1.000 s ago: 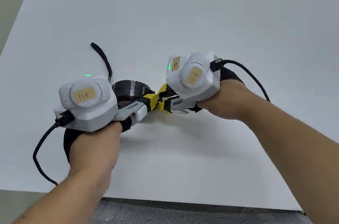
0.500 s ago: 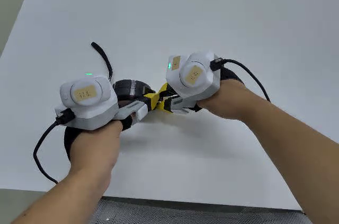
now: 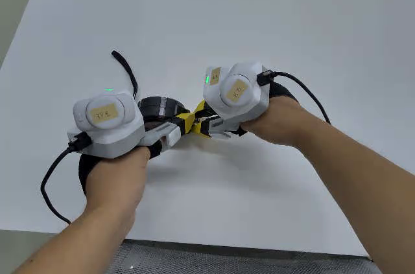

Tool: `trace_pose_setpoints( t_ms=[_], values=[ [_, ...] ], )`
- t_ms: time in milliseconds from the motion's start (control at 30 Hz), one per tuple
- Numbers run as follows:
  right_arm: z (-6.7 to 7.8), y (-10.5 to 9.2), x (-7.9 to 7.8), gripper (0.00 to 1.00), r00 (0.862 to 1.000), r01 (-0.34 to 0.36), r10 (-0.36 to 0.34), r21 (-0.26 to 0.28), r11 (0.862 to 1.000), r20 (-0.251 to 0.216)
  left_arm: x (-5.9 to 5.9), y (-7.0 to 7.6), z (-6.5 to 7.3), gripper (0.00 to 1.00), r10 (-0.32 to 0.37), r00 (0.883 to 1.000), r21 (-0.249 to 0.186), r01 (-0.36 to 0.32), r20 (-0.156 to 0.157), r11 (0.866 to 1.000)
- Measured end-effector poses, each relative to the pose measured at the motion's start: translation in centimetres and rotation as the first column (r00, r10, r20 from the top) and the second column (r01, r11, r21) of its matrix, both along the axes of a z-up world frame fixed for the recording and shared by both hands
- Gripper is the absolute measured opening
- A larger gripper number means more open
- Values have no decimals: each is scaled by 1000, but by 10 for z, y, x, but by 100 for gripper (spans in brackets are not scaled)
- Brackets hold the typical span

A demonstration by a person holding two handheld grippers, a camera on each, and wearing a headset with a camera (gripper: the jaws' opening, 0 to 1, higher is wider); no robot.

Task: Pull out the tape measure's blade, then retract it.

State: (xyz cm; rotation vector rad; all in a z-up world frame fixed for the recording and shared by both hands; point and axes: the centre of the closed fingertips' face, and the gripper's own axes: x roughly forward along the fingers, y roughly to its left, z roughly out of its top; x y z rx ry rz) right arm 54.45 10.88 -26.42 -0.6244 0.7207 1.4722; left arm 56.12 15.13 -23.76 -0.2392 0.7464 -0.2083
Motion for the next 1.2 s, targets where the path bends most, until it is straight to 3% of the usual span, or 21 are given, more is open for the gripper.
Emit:
trace_pose_setpoints(
  t_ms=[933,1200],
  values=[
    [4,-2,3,20,1000,12,-12,5,1000,2,0,2,1,65,-18,1000,2,17,18,1000],
    [5,-3,2,28,1000,15,-15,6,1000,5,1,-1,5,69,-34,999,-5,34,33,999]
  ],
)
